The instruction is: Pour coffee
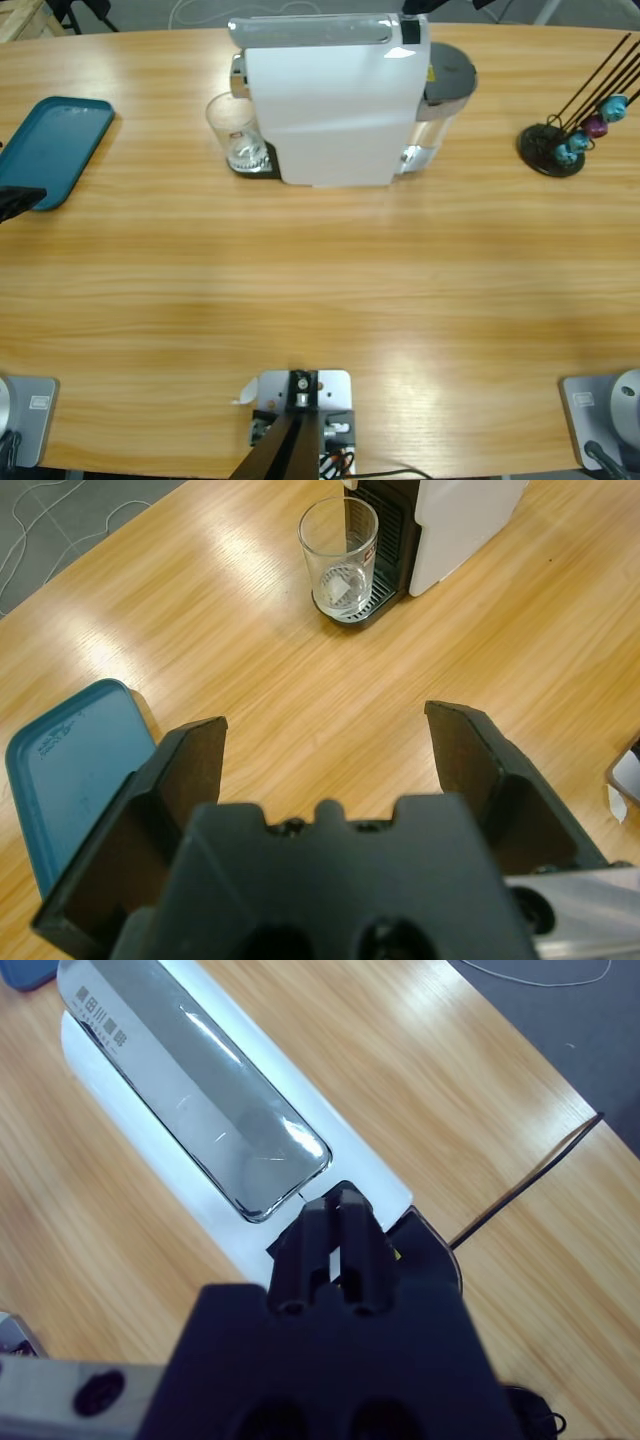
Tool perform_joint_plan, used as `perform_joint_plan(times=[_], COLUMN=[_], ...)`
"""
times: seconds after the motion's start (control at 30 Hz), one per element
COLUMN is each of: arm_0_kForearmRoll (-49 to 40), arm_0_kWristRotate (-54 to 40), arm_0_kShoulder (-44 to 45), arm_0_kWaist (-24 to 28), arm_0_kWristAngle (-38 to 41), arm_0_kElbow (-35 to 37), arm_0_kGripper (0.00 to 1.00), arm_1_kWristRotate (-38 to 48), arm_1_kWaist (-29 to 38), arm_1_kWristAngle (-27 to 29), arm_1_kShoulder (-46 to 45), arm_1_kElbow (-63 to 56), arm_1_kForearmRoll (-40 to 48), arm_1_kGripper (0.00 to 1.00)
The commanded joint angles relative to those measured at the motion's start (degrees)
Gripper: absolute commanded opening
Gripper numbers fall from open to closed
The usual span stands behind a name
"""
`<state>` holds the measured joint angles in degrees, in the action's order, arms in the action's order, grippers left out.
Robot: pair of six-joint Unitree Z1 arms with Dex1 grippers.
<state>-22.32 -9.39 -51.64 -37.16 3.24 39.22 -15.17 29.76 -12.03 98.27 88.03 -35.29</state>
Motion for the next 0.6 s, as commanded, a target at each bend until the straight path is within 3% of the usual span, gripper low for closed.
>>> perform_joint_plan(times=[0.03,0.6], arm_0_kForearmRoll=[-0.16,-0.53], arm_0_kWristRotate=[0.17,0.17], arm_0_kShoulder=[-1.54,-1.71], arm_0_kWaist=[-0.72,-1.07], arm_0_kWristAngle=[-0.69,-0.77], arm_0_kElbow=[-1.69,-1.60], arm_0_kGripper=[0.849,0.849], arm_1_kWristRotate=[-0.74,-0.21], arm_1_kWaist=[-0.49,-1.23], arm_1_kWristAngle=[0.43,0.54], arm_1_kShoulder=[3.25,-0.34], arm_1_kElbow=[-2.19,-9.15], arm_1_kForearmRoll=[0.89,3.91], arm_1_kGripper=[0.000,0.000])
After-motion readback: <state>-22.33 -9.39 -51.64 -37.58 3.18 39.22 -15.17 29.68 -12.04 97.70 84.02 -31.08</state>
